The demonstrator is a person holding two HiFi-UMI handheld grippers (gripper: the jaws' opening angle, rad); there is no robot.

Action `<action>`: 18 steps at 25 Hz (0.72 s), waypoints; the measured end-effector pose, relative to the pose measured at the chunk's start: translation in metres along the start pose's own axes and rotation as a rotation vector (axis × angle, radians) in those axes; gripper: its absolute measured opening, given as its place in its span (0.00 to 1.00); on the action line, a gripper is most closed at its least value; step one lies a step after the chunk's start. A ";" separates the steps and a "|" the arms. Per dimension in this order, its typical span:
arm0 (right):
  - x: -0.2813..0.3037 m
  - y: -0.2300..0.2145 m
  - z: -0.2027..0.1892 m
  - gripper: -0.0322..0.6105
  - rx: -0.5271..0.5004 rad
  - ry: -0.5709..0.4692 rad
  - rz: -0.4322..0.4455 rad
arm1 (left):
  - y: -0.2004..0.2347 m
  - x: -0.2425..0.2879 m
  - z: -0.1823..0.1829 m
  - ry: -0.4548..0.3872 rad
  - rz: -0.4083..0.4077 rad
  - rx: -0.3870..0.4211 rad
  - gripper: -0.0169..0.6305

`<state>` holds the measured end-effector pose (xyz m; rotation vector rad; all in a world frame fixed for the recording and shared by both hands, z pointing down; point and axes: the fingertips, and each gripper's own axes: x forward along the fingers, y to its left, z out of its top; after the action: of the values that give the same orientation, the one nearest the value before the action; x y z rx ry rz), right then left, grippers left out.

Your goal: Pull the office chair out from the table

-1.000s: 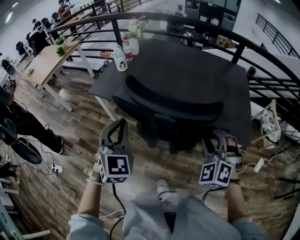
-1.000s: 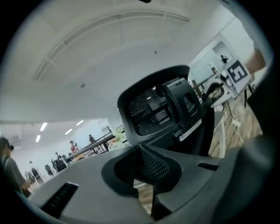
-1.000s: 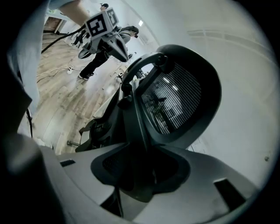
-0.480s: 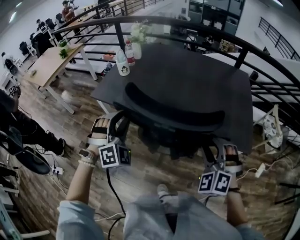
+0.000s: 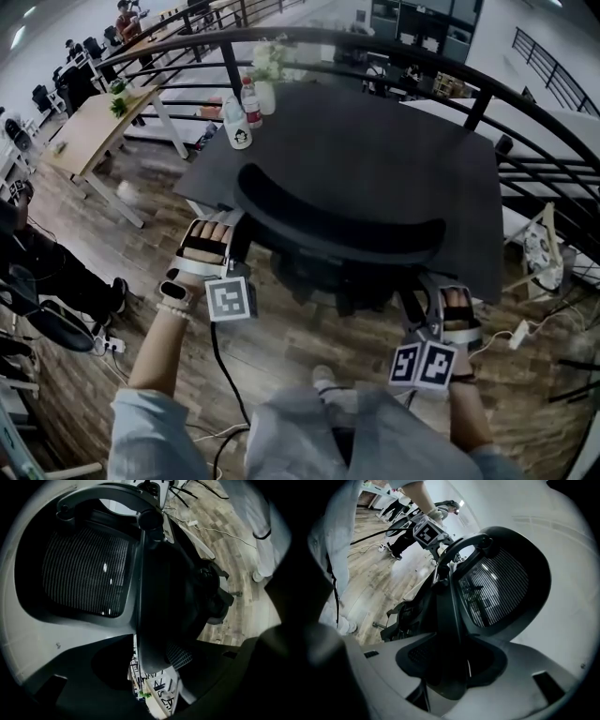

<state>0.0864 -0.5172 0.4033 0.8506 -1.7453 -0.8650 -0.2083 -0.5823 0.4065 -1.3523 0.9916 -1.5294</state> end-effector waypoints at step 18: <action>0.001 0.003 0.004 0.32 -0.072 0.065 -0.037 | 0.006 0.006 0.000 0.079 0.101 0.169 0.36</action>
<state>0.0822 -0.5159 0.4054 0.8567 -1.6372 -0.9089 -0.2077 -0.5899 0.4030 -1.1157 0.9417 -1.5633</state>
